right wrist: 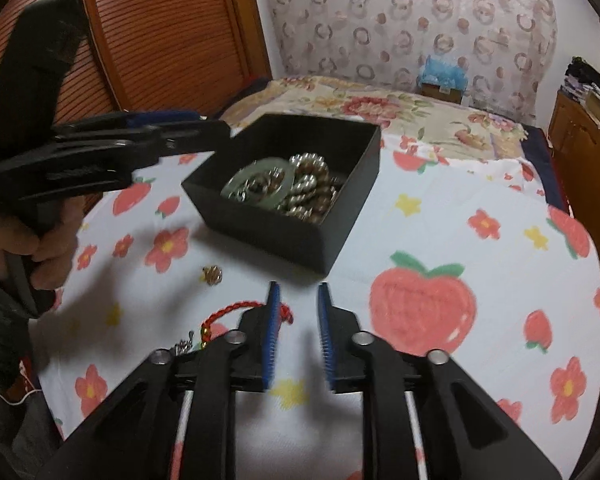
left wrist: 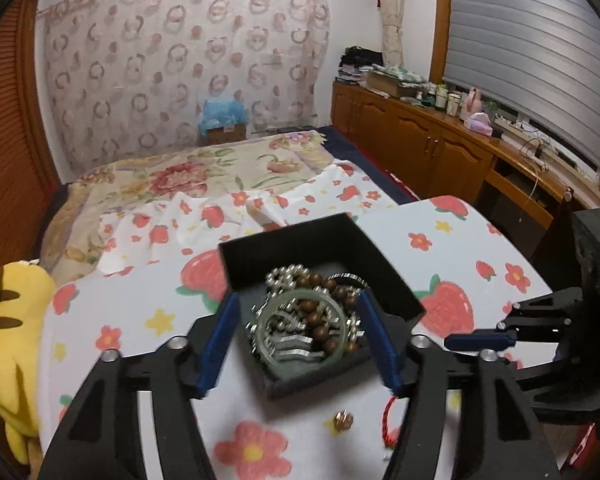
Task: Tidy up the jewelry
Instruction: 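Grasp the red string bracelet with the right tool and lift it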
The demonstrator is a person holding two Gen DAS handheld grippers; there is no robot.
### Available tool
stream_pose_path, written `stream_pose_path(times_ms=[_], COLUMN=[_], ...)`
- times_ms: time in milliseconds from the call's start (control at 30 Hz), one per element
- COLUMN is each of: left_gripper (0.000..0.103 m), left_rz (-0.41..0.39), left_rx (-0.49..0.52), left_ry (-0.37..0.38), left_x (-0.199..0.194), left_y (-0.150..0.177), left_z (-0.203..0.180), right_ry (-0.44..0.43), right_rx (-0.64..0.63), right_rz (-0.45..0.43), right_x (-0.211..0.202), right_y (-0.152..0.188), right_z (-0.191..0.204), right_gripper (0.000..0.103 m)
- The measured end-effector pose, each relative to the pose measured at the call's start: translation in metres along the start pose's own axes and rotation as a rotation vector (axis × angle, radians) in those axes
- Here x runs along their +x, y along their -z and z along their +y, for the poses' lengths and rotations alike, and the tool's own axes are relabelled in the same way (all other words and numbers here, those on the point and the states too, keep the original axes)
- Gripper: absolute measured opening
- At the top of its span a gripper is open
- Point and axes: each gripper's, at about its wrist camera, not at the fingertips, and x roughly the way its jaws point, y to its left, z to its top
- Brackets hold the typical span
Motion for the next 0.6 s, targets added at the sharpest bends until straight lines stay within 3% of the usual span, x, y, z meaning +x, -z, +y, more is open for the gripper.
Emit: stream_pose_path(times_ms=[67,167,600], left_gripper=[0.081,0.085,0.087], left_rz=[-0.002,0.012,0.070], left_rx=[0.000,0.001,-0.017], left_ry=[-0.032,-0.052,-0.069], left_x=[-0.005,-0.007,-0.013], left_y=[0.006,0.014,0.052], left_z=[0.001,0.003,0.005], right_ry=[-0.005,-0.003,0.046], right_rx=[-0.007,-0.016,-0.093], right_rz=[0.016,0.029,0.070], right_x=[0.005,0.010,0.028], right_y=[0.003,0.007,0.009], right_z=[0.003,0.007,0.024], right_gripper=[0.026,0.026,0.026])
